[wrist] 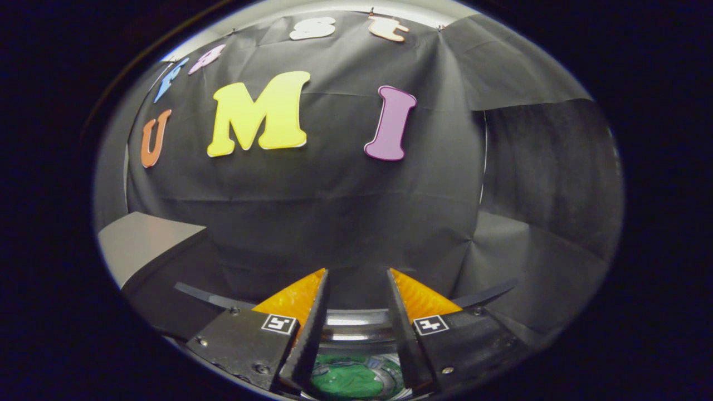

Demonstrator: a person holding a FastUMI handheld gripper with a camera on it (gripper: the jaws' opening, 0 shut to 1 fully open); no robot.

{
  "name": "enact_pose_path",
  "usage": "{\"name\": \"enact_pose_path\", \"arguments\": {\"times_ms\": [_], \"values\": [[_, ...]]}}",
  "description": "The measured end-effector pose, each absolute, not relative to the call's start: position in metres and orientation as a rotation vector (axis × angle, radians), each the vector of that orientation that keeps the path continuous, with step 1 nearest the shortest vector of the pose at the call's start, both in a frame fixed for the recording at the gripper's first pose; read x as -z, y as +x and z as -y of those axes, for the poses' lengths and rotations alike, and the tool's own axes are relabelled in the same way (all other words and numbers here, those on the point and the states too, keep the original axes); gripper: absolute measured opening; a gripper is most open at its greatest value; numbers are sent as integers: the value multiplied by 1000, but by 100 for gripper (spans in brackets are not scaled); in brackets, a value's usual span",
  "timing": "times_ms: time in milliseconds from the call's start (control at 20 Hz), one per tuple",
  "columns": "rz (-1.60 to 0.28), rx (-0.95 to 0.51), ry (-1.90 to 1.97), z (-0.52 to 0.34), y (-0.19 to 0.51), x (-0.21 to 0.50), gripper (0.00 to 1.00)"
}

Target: Put the clothes into the washing machine and then close the washing machine lid.

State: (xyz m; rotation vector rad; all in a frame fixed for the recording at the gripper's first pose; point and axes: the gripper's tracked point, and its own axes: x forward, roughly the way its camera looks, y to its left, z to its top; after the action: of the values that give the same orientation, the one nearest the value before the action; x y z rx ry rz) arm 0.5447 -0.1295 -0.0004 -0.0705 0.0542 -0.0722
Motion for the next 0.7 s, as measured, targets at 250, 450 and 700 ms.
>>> {"name": "enact_pose_path", "arguments": {"times_ms": [250,450,700], "values": [[-89,72,-75,132,525,15,63],[-96,80,-85,134,513,26,63],[-154,70,-104,133,503,50,65]]}}
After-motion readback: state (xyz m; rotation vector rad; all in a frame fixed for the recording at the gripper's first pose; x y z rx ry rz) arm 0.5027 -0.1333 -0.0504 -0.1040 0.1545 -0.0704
